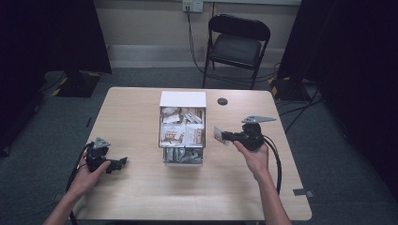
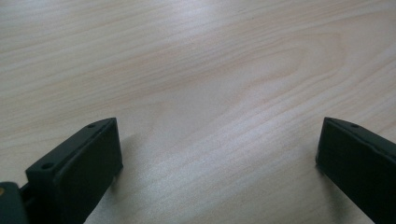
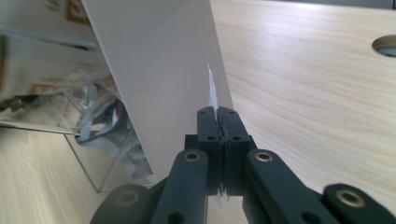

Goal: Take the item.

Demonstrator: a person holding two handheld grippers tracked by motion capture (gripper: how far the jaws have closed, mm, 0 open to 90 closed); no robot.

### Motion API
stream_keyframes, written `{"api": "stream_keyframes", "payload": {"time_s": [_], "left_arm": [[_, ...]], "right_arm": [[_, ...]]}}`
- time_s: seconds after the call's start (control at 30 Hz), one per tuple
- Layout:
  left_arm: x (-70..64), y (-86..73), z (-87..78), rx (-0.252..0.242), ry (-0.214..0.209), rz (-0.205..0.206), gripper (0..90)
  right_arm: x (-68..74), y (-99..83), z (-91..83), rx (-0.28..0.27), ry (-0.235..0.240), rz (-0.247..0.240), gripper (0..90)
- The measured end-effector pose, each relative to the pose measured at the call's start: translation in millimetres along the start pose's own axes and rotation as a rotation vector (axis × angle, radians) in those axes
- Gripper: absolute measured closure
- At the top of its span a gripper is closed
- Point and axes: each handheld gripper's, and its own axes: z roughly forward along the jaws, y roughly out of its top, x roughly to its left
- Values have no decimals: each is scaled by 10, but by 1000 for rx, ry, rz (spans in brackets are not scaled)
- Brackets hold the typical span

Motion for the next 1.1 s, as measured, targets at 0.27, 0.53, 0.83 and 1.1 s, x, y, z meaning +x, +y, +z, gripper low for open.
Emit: {"api": "stream_keyframes", "payload": {"time_s": [0.27, 0.53, 0.83, 1.1], "left_arm": [[0, 0, 0, 0, 0, 0, 0], [0, 0, 0, 0, 0, 0, 0], [0, 0, 0, 0, 0, 0, 0], [0, 0, 0, 0, 0, 0, 0]], "right_arm": [[-6, -67, 226, 55, -6, -9, 888], [-113, -185, 413, 105, -12, 22, 888], [-201, -300, 520, 130, -15, 50, 888], [-246, -361, 594, 141, -27, 55, 887]]}}
